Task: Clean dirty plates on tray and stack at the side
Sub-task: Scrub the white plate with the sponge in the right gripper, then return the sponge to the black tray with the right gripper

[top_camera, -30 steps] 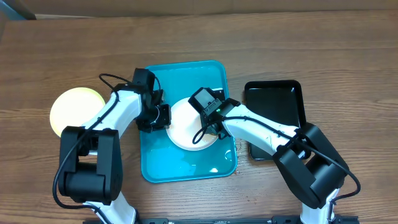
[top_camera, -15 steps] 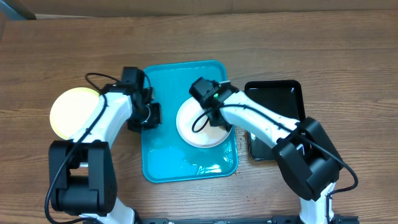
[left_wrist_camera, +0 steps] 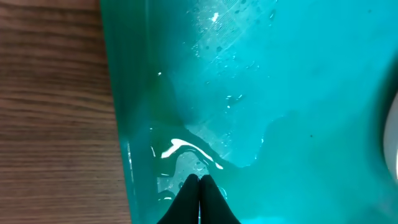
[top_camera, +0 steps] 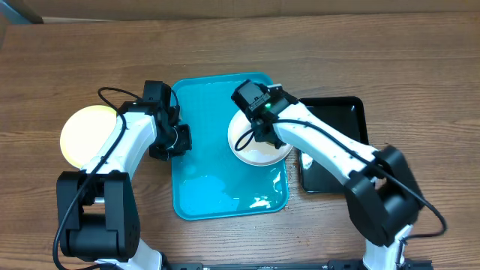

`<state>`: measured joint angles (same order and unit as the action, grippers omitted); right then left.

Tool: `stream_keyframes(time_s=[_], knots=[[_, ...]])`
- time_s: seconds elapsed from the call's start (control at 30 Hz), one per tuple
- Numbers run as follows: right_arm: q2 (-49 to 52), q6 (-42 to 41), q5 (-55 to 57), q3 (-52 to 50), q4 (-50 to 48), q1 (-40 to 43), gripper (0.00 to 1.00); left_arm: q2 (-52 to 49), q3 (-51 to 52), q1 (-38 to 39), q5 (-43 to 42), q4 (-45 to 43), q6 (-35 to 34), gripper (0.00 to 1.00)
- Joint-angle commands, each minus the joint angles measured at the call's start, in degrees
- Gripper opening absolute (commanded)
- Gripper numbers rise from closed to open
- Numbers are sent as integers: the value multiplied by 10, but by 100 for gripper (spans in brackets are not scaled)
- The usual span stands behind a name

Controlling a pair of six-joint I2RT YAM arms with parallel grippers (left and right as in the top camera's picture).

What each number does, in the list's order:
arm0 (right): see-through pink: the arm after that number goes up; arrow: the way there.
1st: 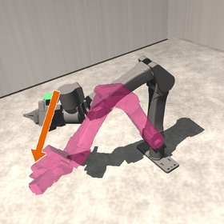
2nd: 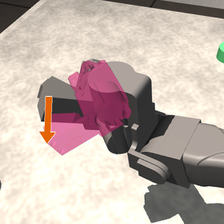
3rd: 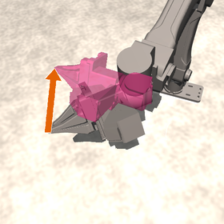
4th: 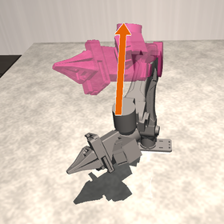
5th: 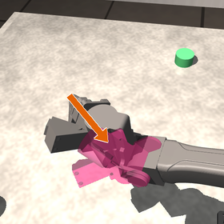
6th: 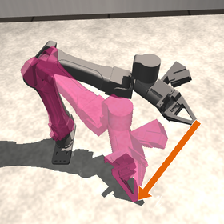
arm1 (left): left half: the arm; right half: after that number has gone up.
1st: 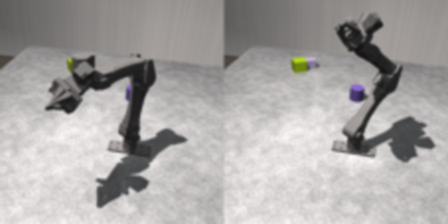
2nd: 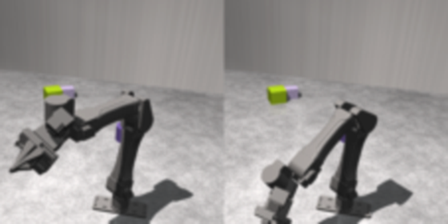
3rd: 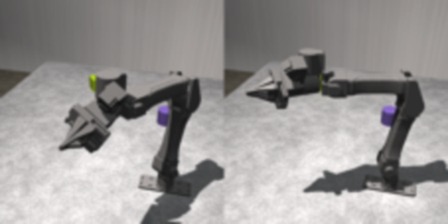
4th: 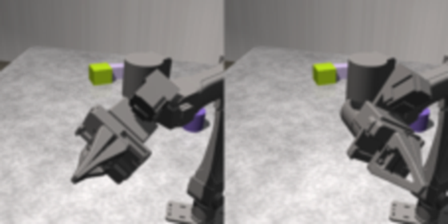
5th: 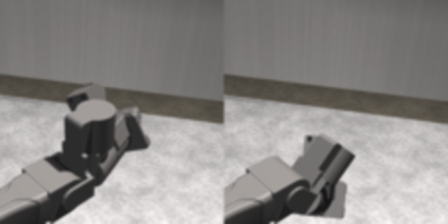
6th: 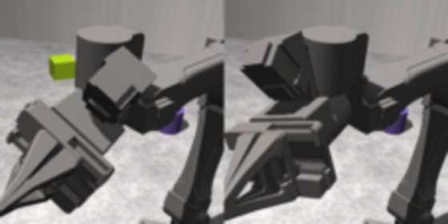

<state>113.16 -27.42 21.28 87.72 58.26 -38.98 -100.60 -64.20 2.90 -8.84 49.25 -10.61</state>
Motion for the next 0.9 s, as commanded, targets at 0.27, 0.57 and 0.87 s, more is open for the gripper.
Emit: stream_keyframes(time_s=[0.27, 0.57, 0.87], knots=[[-100, 21, -31, 18, 35, 26, 4, 14, 3, 4, -204, -63, 44, 21], [-102, 28, -108, 17, 100, 180, 4, 12, 3, 86, -143, -168, 47, 57], [-102, 128, -265, -49, 97, 276, 4, -21, 3, 145, -26, -197, 46, 57]])
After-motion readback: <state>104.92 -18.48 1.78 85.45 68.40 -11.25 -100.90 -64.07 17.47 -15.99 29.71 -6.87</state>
